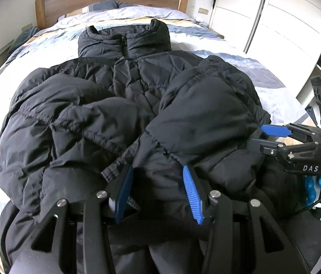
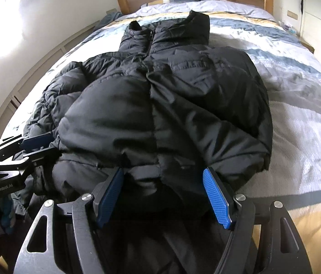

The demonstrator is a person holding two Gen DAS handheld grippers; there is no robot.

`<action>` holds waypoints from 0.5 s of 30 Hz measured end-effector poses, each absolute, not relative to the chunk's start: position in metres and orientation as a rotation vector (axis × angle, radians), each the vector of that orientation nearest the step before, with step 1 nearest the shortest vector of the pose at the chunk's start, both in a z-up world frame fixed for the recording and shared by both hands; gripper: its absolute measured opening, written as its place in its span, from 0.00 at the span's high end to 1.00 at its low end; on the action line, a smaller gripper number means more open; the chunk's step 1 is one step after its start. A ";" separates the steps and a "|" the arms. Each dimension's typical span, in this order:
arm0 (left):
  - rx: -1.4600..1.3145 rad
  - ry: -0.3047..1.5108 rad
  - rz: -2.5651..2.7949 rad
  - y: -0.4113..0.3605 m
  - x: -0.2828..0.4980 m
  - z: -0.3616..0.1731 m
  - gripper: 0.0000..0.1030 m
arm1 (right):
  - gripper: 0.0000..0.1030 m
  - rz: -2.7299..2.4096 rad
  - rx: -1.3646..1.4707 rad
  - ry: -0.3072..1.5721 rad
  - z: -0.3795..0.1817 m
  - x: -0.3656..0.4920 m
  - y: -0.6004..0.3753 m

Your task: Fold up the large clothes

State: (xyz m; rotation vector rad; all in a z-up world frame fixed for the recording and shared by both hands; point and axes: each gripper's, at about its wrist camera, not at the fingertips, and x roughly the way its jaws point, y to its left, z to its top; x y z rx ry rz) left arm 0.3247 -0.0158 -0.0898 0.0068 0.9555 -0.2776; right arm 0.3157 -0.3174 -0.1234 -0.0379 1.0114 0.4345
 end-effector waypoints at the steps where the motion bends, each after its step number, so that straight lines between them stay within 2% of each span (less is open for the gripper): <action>1: 0.002 0.958 -0.274 -0.015 0.323 -0.090 0.58 | 0.31 0.428 -0.039 1.015 -0.124 0.315 -0.318; 15: -0.071 1.000 -0.193 0.016 0.304 -0.080 0.58 | 0.31 0.439 -0.017 0.959 -0.100 0.284 -0.285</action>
